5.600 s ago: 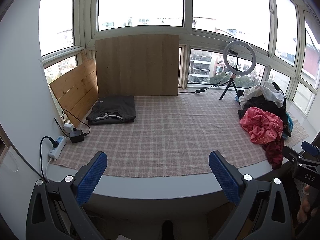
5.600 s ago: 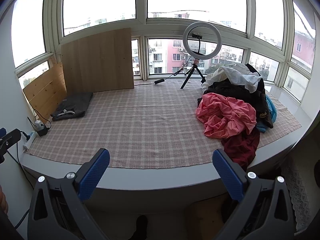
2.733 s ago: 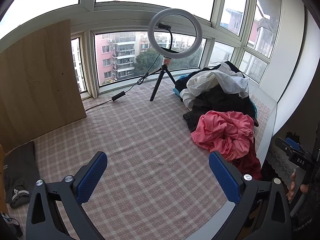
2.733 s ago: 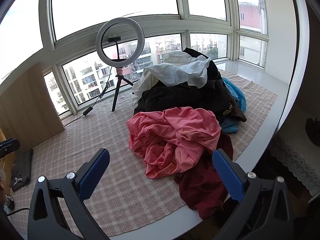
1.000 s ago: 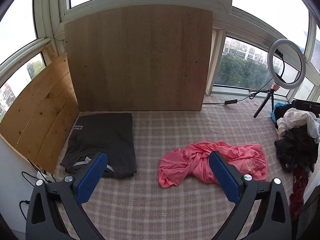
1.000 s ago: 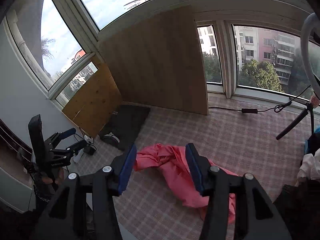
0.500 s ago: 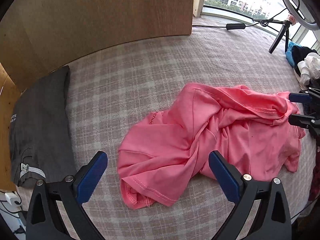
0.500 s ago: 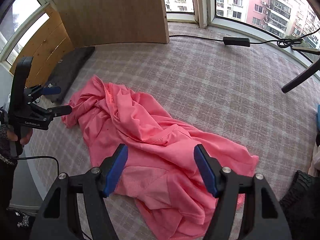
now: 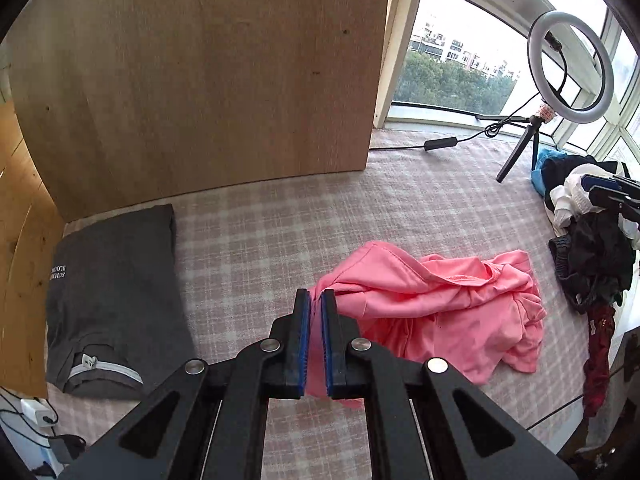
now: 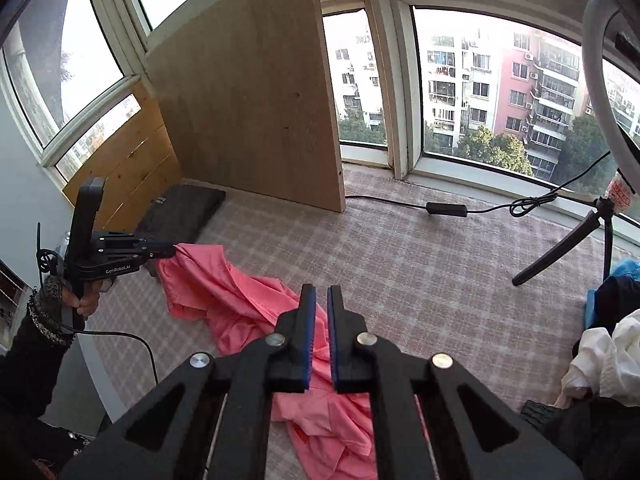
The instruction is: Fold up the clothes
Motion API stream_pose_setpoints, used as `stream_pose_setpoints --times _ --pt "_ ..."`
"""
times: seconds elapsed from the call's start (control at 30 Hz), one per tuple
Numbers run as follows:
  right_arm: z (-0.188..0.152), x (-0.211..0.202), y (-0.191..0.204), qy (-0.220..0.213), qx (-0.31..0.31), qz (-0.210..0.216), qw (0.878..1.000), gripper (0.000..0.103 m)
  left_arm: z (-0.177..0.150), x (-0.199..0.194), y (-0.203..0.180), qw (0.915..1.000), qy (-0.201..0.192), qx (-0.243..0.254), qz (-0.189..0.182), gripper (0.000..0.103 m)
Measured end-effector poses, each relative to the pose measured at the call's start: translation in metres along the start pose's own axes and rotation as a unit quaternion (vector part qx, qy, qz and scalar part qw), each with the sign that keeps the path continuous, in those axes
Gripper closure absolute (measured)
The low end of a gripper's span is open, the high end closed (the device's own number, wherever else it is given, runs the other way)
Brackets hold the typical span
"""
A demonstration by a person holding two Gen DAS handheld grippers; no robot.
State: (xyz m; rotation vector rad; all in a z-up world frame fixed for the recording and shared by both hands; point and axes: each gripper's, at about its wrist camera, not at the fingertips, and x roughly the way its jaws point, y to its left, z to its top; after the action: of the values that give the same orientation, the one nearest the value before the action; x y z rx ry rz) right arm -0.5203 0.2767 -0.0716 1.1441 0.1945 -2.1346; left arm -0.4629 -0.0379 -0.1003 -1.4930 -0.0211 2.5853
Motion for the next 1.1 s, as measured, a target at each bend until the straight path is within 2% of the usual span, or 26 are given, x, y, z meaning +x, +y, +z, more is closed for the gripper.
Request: stream_pose_setpoints --times 0.03,0.07,0.2,0.3,0.33,0.37,0.4,0.43,0.5,0.53,0.57,0.63,0.7,0.73,0.77,0.83,0.87,0.93,1.0,1.1 --pt "-0.002 0.003 0.001 0.016 -0.013 -0.016 1.0 0.022 0.004 -0.008 -0.001 0.9999 -0.009 0.007 0.001 0.098" --pt "-0.006 0.009 0.002 0.031 -0.027 -0.031 0.999 0.003 0.004 -0.011 -0.001 0.9999 -0.01 0.008 0.002 0.098" --pt "-0.047 0.07 0.013 0.094 -0.093 -0.053 0.99 0.003 -0.002 -0.007 0.006 0.9998 -0.001 0.0 0.018 0.103" --pt "-0.067 0.117 0.01 0.136 -0.106 -0.07 0.983 0.004 -0.009 0.001 0.015 0.9995 0.008 -0.013 0.027 0.103" --pt "-0.07 0.13 0.005 0.151 -0.094 -0.071 0.981 0.006 -0.012 0.004 0.019 0.9992 0.009 -0.016 0.035 0.103" --pt "-0.073 0.14 -0.002 0.164 -0.074 -0.055 0.982 0.026 -0.015 0.009 0.023 0.9992 0.014 -0.021 0.031 0.103" --pt "-0.075 0.147 -0.01 0.177 -0.048 -0.032 0.983 0.048 -0.018 0.013 0.028 0.9991 0.018 -0.026 0.027 0.103" --pt "-0.075 0.15 -0.017 0.187 -0.019 -0.006 0.982 0.091 -0.02 0.018 0.032 0.999 0.023 -0.031 0.022 0.103" --pt "-0.074 0.144 -0.026 0.184 0.015 0.018 0.983 0.094 -0.031 0.034 0.032 0.9987 0.046 -0.022 0.005 0.1" --pt "-0.073 0.137 -0.028 0.176 0.015 0.024 0.984 0.094 -0.037 0.042 0.031 0.9982 0.058 -0.017 -0.004 0.086" --pt "-0.073 0.129 -0.029 0.171 0.017 0.032 0.985 0.094 -0.041 0.051 0.027 0.9979 0.065 -0.003 0.004 0.063" --pt "-0.072 0.115 -0.03 0.162 0.022 0.047 0.985 0.095 -0.048 0.068 0.019 0.9968 0.072 0.025 0.023 0.043" --pt "-0.07 0.101 -0.029 0.147 0.021 0.048 0.988 0.095 -0.049 0.09 0.016 0.9954 0.086 0.03 0.03 0.044" --pt "-0.07 0.095 -0.029 0.14 0.021 0.049 0.989 0.096 -0.048 0.099 0.017 0.9946 0.1 0.02 0.021 0.055" --pt "-0.068 0.091 -0.028 0.133 0.022 0.048 0.99 0.096 -0.048 0.109 0.018 0.9935 0.113 0.009 0.01 0.093" --pt "-0.064 0.085 -0.027 0.125 0.021 0.033 0.991 0.096 -0.047 0.128 0.019 0.9899 0.141 -0.013 -0.01 0.1" --pt "-0.061 0.081 -0.025 0.12 0.019 0.021 0.992 0.097 -0.044 0.125 0.016 0.9903 0.139 -0.008 -0.002 0.1" --pt "-0.049 0.062 -0.019 0.094 0.013 0.002 0.995 0.097 -0.024 0.075 0.012 0.9964 0.084 0.0 -0.003 0.1" --pt "-0.028 0.023 -0.015 0.044 0.005 -0.01 0.999 0.098 -0.003 0.023 0.008 0.9995 0.029 0.008 -0.003 0.1" --pt "0.006 -0.05 -0.002 -0.042 -0.02 -0.041 0.998 0.098 0.029 -0.06 0.003 0.9982 -0.058 0.019 -0.004 0.1"
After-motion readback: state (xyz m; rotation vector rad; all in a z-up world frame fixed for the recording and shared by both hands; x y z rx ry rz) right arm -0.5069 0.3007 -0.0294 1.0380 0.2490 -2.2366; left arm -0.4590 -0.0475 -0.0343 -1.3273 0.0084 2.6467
